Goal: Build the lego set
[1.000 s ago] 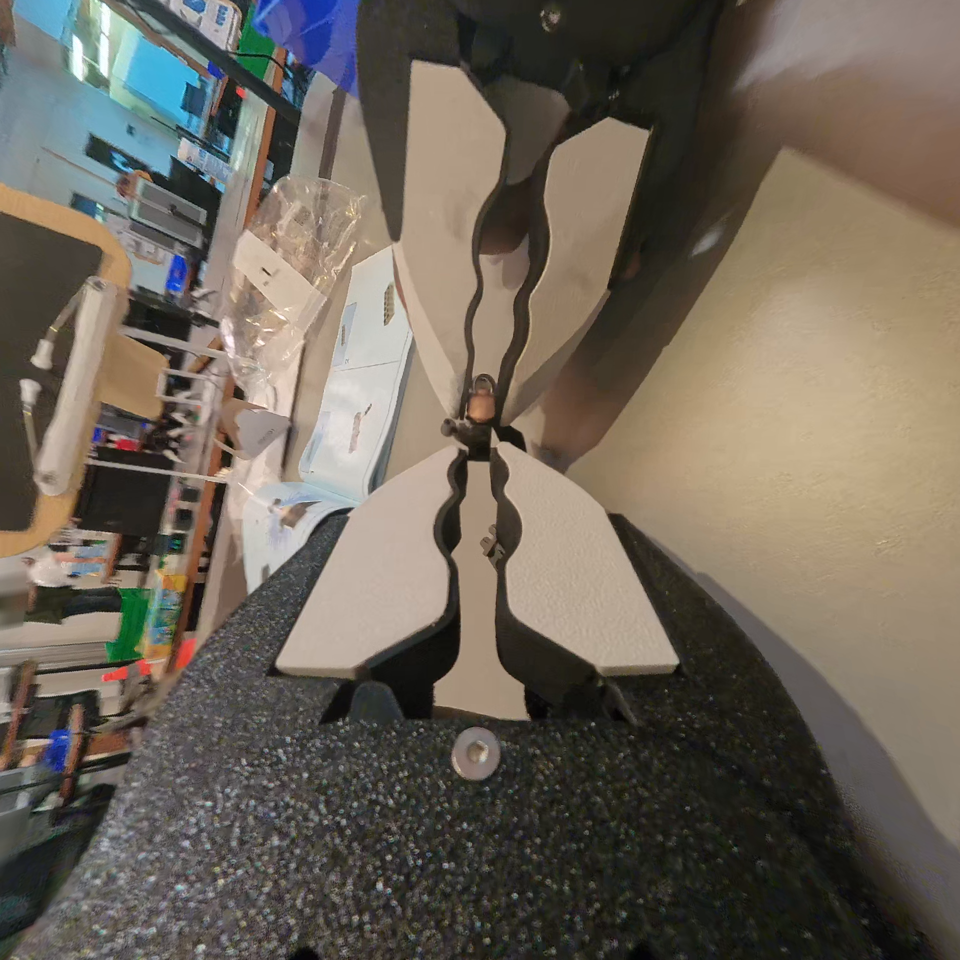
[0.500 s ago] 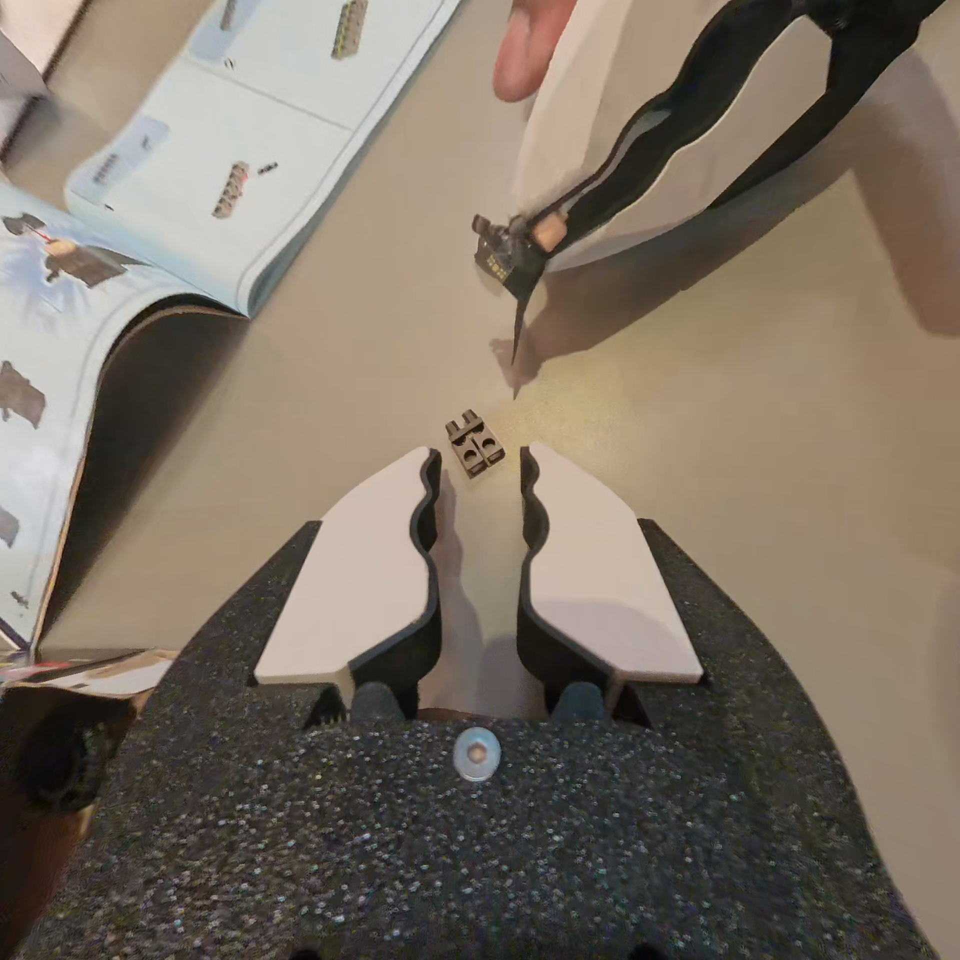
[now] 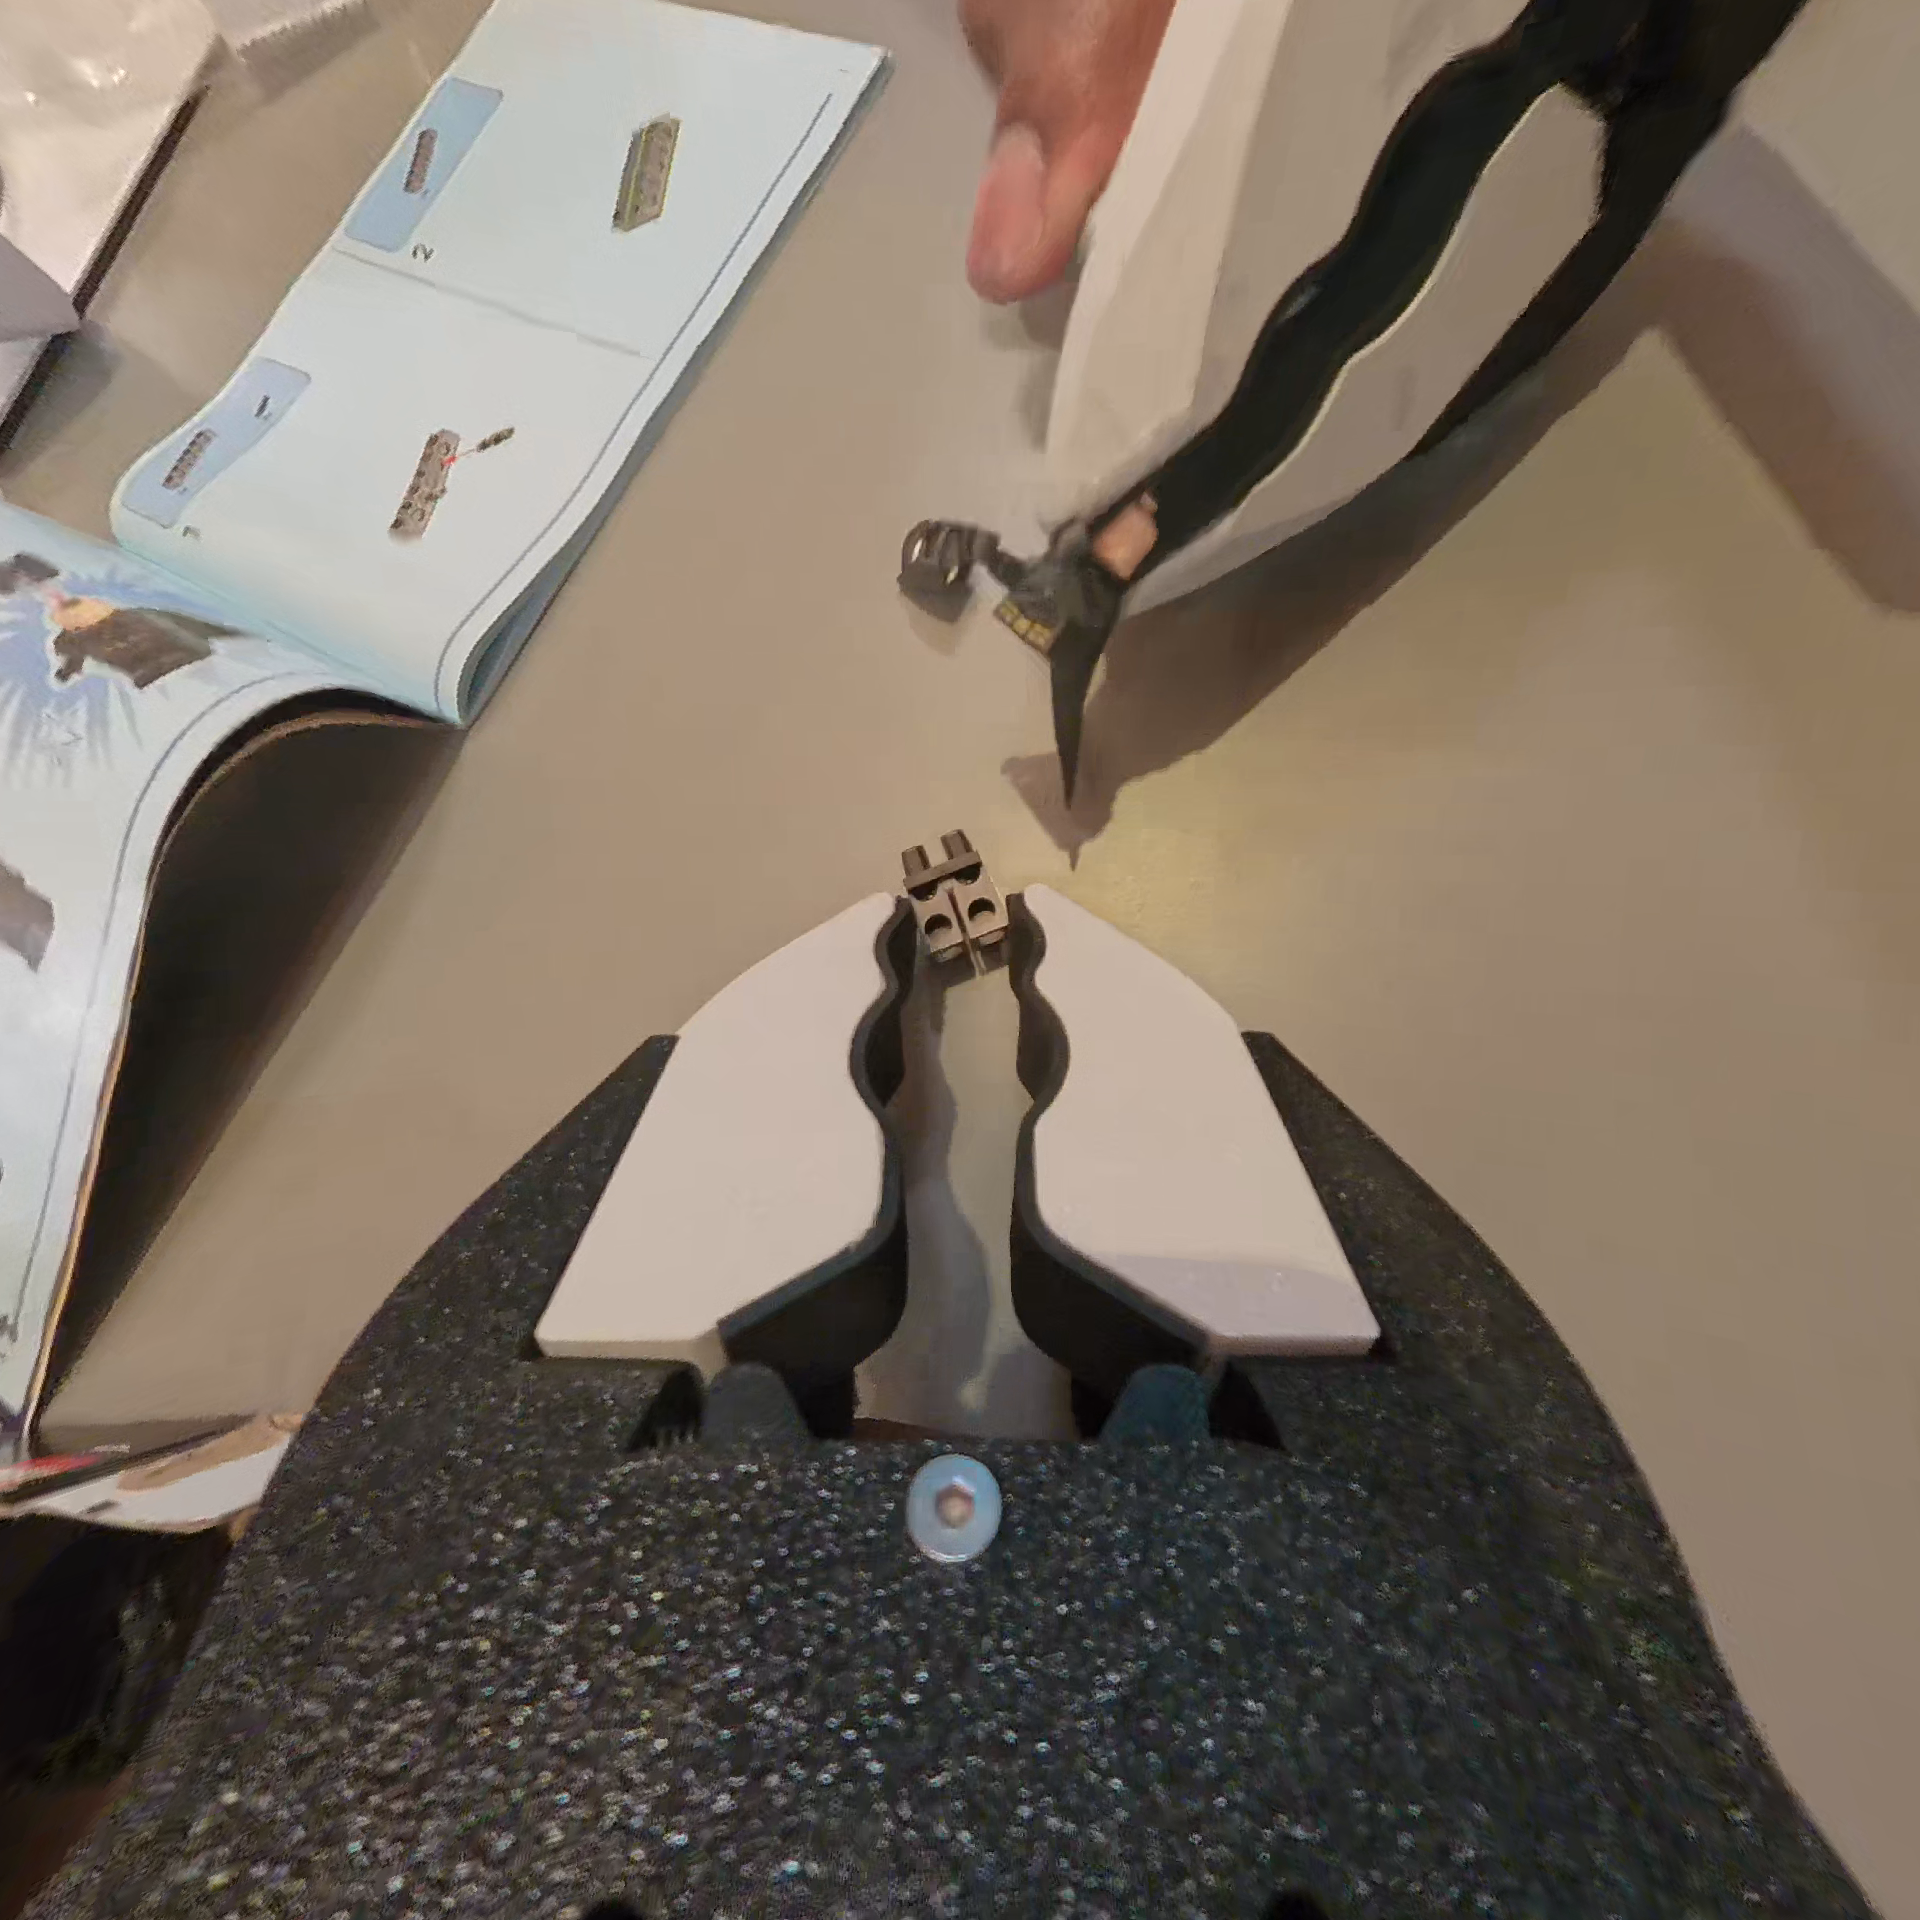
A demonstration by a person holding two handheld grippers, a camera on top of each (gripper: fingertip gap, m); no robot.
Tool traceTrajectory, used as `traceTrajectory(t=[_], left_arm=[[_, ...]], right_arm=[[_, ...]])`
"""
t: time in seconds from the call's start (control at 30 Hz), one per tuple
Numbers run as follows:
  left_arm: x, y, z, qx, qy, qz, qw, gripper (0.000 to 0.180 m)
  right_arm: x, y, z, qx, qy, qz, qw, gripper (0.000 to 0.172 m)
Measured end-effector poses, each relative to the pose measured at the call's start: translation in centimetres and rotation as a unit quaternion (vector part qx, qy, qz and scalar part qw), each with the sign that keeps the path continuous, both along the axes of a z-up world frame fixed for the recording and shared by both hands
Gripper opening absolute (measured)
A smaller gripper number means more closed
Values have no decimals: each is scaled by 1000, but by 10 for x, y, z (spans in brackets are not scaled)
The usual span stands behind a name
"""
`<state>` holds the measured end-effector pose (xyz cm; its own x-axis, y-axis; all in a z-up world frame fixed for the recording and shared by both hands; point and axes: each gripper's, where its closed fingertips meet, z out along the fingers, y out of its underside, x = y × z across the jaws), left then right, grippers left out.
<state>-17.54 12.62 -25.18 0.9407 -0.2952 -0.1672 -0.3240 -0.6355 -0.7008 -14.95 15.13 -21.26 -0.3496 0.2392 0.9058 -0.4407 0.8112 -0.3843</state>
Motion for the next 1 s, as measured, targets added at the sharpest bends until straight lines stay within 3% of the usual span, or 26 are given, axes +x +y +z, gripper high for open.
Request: traceTrajectory(t=[0.27,0.67,1.0], left_arm=[[42,-4,36,80,-47,-119,989,17],[67,-22,35,61,-152,-203,965,17],[85,-35,26,15,-164,-252,954,17]], right_arm=[[19,-8,10,-16,17,63,998,11],[48,-33,8,-12,9,149,989,11],[64,-46,2,2,-1,183,983,11]])
